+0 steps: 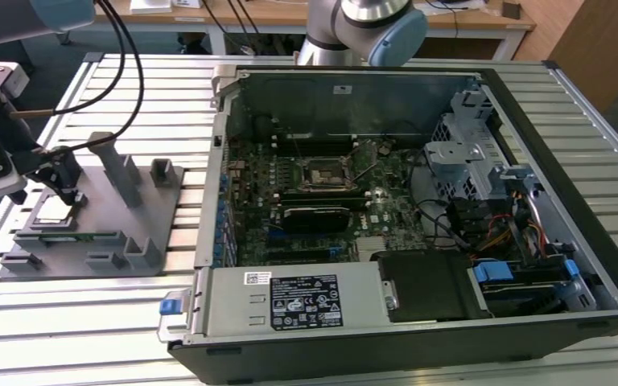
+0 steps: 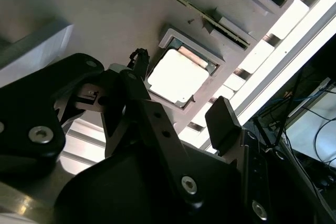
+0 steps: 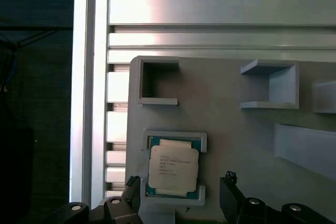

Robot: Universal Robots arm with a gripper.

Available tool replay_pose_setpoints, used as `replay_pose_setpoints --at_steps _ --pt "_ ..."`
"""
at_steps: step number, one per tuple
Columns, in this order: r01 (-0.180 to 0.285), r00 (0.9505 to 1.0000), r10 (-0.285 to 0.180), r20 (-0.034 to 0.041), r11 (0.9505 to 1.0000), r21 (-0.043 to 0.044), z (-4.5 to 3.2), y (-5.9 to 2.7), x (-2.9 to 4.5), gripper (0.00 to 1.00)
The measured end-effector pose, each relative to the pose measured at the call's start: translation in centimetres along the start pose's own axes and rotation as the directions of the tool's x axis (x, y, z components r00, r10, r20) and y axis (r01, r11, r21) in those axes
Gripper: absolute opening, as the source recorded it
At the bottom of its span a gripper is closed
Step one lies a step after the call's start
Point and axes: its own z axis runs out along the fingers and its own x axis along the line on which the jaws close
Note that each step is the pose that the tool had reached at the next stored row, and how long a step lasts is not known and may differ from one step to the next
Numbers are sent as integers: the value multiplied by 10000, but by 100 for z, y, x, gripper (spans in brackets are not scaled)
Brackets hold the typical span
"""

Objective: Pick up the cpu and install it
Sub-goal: 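Pick up the cpu and move it towards the insertion slot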

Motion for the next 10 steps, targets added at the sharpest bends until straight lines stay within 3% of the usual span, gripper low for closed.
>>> replay_pose_setpoints --at_steps 10 --pt "-1 10000 1 0 10000 1 24 0 21 70"
